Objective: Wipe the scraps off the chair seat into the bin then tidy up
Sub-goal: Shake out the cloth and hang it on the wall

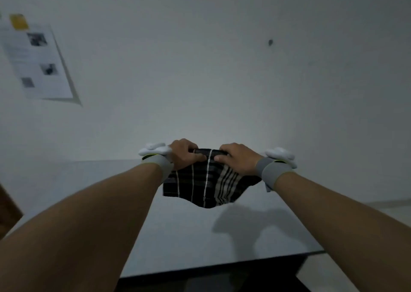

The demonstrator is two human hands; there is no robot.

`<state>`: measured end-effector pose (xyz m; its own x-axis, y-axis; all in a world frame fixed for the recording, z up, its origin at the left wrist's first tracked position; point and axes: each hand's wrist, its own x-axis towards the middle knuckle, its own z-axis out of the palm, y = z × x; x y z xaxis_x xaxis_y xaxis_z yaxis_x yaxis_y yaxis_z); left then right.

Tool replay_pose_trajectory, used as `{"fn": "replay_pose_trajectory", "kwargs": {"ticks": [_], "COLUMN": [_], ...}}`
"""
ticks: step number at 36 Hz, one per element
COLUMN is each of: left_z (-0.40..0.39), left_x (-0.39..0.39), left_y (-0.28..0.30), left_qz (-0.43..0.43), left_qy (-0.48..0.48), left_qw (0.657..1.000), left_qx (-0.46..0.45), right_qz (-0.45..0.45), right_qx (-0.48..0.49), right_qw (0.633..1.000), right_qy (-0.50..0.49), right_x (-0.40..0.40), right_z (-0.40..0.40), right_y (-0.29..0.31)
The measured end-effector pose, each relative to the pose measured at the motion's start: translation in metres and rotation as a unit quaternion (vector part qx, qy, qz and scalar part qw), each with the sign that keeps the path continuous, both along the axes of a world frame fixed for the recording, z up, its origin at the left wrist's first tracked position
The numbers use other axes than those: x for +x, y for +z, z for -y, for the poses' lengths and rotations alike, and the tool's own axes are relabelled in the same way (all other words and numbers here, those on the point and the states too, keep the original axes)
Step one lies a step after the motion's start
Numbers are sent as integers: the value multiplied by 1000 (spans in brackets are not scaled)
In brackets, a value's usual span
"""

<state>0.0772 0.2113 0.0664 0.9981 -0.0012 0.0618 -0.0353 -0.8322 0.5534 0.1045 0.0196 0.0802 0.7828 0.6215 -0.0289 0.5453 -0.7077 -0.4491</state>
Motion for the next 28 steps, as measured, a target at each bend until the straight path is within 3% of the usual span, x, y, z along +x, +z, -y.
{"fn": "replay_pose_trajectory", "kwargs": {"ticks": [20, 28], "left_z": [126, 142], "left_x": [233, 275], "left_y": [135, 153], "left_qz": [121, 156], "left_qy": [-65, -77], "left_qw": [984, 976], "left_qx": [114, 132], "right_qz": [101, 115], "right_qx": [62, 60], "right_qw": [990, 985], "right_qy": [-81, -111], "right_x": [217, 267], "right_z": [131, 154], "right_y": [120, 140]}}
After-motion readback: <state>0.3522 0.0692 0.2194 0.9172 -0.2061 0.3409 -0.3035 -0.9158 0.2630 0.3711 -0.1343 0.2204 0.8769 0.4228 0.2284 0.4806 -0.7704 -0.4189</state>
